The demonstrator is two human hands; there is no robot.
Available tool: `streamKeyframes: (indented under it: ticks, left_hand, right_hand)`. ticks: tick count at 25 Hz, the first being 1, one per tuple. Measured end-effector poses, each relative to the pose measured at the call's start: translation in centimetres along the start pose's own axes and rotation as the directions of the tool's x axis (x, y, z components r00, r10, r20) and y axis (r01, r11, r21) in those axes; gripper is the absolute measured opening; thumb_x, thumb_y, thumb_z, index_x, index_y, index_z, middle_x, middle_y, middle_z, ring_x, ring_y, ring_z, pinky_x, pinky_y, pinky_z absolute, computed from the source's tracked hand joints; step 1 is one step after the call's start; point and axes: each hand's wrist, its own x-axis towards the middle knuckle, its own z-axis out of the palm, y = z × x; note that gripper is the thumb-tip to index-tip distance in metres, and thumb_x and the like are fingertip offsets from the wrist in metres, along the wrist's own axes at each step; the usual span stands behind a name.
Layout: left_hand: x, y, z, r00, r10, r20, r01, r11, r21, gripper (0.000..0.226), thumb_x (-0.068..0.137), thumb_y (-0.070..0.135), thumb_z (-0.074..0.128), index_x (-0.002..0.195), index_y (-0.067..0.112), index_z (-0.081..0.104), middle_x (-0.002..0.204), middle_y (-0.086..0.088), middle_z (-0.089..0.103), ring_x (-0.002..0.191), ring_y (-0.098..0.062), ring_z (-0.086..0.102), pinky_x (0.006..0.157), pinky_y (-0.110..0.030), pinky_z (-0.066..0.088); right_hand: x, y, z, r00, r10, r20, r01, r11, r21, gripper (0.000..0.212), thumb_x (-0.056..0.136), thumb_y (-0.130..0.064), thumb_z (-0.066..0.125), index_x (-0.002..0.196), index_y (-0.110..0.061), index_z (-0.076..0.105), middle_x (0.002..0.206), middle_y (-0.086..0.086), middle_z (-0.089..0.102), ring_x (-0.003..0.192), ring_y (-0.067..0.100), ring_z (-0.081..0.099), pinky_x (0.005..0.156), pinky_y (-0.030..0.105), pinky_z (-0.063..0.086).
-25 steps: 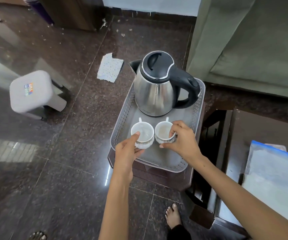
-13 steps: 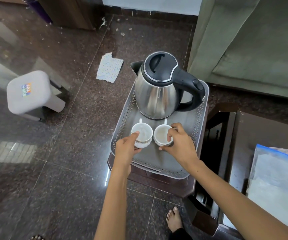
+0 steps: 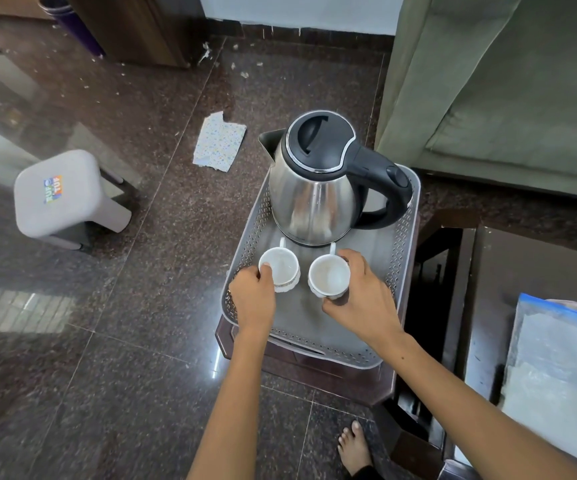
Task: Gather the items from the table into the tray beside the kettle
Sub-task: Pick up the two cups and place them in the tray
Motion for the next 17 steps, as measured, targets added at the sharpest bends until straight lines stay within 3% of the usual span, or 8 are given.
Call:
streamKeyframes:
  ticks: [2,3,5,6,9,14,17]
  left_hand:
    - [0.0,-0.7,0.3,0.997,0.072,-0.017,-0.071,0.995,0.066,0.031,0.088,0.021,0.054,0.064,0.003,0.048,0.074,-0.027,0.061,0.069,-0.038,0.054,0.064,-0.041,0.042]
    - [-0.1,-1.1,0.3,0.993,0.115,0.003,-0.115,0.99,0.083,0.025,0.085,0.026,0.059,0.085,0.001,0.059,0.093,-0.023,0.066,0.087,-0.037,0.06,0.076,-0.043,0.048]
    - [-0.6,-1.4,0.0,0.973,0.209,0.095,-0.218,0.971,0.095,0.064,0.071,0.032,0.077,0.125,0.006,0.053,0.123,-0.01,0.06,0.114,-0.026,0.053,0.097,-0.038,0.042]
    - [-0.8,-1.5,-0.1,0.956,0.26,0.134,-0.275,0.956,0.105,0.078,0.064,0.03,0.083,0.131,0.008,0.049,0.127,-0.006,0.056,0.118,-0.023,0.049,0.099,-0.033,0.038]
    - [-0.7,-1.5,0.1,0.922,0.371,0.109,-0.383,0.917,0.113,0.078,0.059,0.022,0.086,0.129,0.013,0.053,0.124,-0.006,0.059,0.114,-0.025,0.051,0.091,-0.028,0.039]
    - [-0.3,-1.3,0.5,0.934,0.357,0.002,-0.356,0.932,0.063,0.074,0.062,0.028,0.085,0.128,0.018,0.053,0.121,-0.002,0.057,0.109,-0.017,0.05,0.087,-0.044,0.051]
    - [-0.2,-1.6,0.5,0.921,0.389,0.005,-0.389,0.919,0.072,0.072,0.064,0.026,0.085,0.129,0.018,0.054,0.124,-0.001,0.058,0.11,-0.012,0.048,0.091,-0.039,0.048]
  right_hand:
    - [0.0,0.0,0.0,1.0,0.004,-0.008,-0.003,0.999,0.042,0.072,0.064,-0.028,0.072,0.126,-0.022,0.035,0.123,-0.002,0.051,0.096,0.029,0.059,0.071,0.036,0.048]
    - [0.0,0.0,0.0,1.0,0.004,-0.015,-0.003,0.998,0.06,0.072,0.063,-0.027,0.072,0.126,-0.023,0.037,0.123,-0.003,0.051,0.096,0.028,0.059,0.072,0.037,0.049]
    - [0.0,0.2,0.0,0.999,0.007,-0.032,-0.005,0.997,0.082,0.07,0.062,-0.028,0.072,0.125,-0.025,0.04,0.123,-0.005,0.051,0.096,0.027,0.06,0.074,0.037,0.05]
    - [0.0,0.4,0.0,0.999,0.01,-0.036,-0.007,0.996,0.085,0.07,0.062,-0.029,0.072,0.125,-0.027,0.042,0.123,-0.006,0.052,0.096,0.026,0.061,0.074,0.037,0.051]
    - [0.1,0.6,0.2,0.999,0.012,-0.047,-0.007,0.996,0.094,0.068,0.061,-0.031,0.073,0.124,-0.03,0.046,0.12,-0.008,0.055,0.094,0.024,0.062,0.075,0.038,0.052]
    - [0.3,0.9,0.4,0.995,-0.004,-0.098,0.013,0.995,0.098,0.064,0.063,-0.031,0.075,0.123,-0.03,0.051,0.117,-0.008,0.061,0.095,0.022,0.064,0.073,0.036,0.053]
    - [0.4,1.2,0.6,0.995,-0.022,-0.098,0.034,0.992,0.125,0.065,0.066,-0.029,0.076,0.126,-0.027,0.052,0.122,-0.007,0.061,0.1,0.021,0.064,0.079,0.038,0.054]
